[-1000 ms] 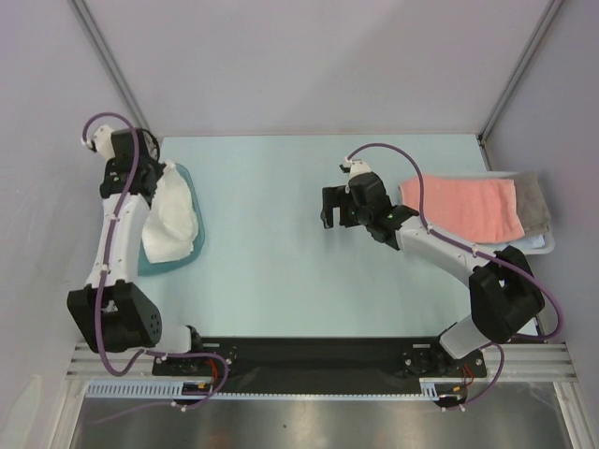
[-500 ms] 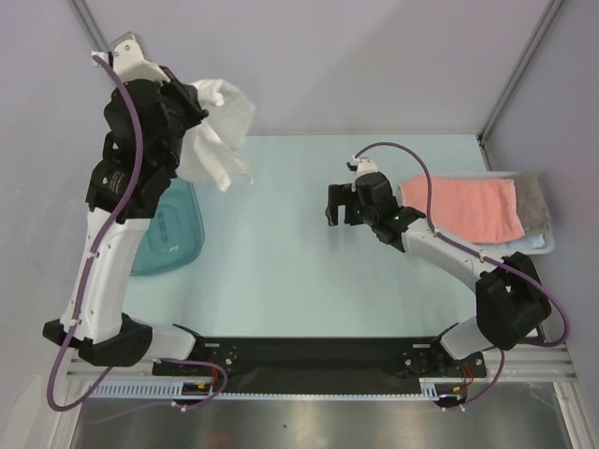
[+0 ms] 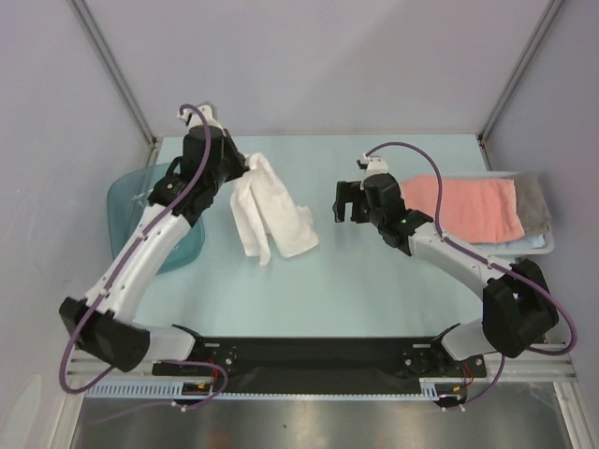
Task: Fold and stack the towels
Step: Move the towel to the center of the board
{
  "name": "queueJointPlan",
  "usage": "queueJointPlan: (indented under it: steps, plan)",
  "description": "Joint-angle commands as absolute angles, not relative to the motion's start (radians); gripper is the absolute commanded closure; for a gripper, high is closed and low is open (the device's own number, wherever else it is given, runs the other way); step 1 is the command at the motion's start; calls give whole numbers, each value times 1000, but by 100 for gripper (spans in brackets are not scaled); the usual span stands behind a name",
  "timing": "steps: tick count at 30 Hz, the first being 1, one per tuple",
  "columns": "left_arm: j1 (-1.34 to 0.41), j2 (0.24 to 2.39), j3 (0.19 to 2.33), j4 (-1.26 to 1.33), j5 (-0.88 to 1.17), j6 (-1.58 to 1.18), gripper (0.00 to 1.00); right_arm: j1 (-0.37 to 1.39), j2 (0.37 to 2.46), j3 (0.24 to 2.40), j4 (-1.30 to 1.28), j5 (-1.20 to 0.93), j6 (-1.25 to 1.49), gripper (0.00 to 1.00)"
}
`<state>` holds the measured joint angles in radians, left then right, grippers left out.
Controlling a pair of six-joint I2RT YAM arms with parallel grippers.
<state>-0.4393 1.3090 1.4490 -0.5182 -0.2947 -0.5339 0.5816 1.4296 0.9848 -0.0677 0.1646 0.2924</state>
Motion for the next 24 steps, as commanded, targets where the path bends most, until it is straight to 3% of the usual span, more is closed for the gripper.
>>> queueJointPlan:
  steps: [1,6,7,10,14,20,24]
  plan:
    - [-313,1399,1349,-352,-79,-608,100,578,1457,982,-11,158,290,0]
    - [-265,1594,1385,-342,25,-575,73,592,1500,994,-11,114,293,0]
    - [-267,1589,1378,-341,6,-572,61,601,1502,997,-11,114,290,0]
    - [-268,1525,1333,-362,-52,-560,50,656,1506,1006,-11,109,308,0]
    - [-268,1404,1197,-449,-152,-603,53,790,1537,1009,-11,144,365,2]
    - [-281,1165,927,-454,-228,-735,54,958,1597,948,132,192,511,23]
    - [-295,1120,793,-453,-272,-742,54,1014,1664,956,225,227,555,28]
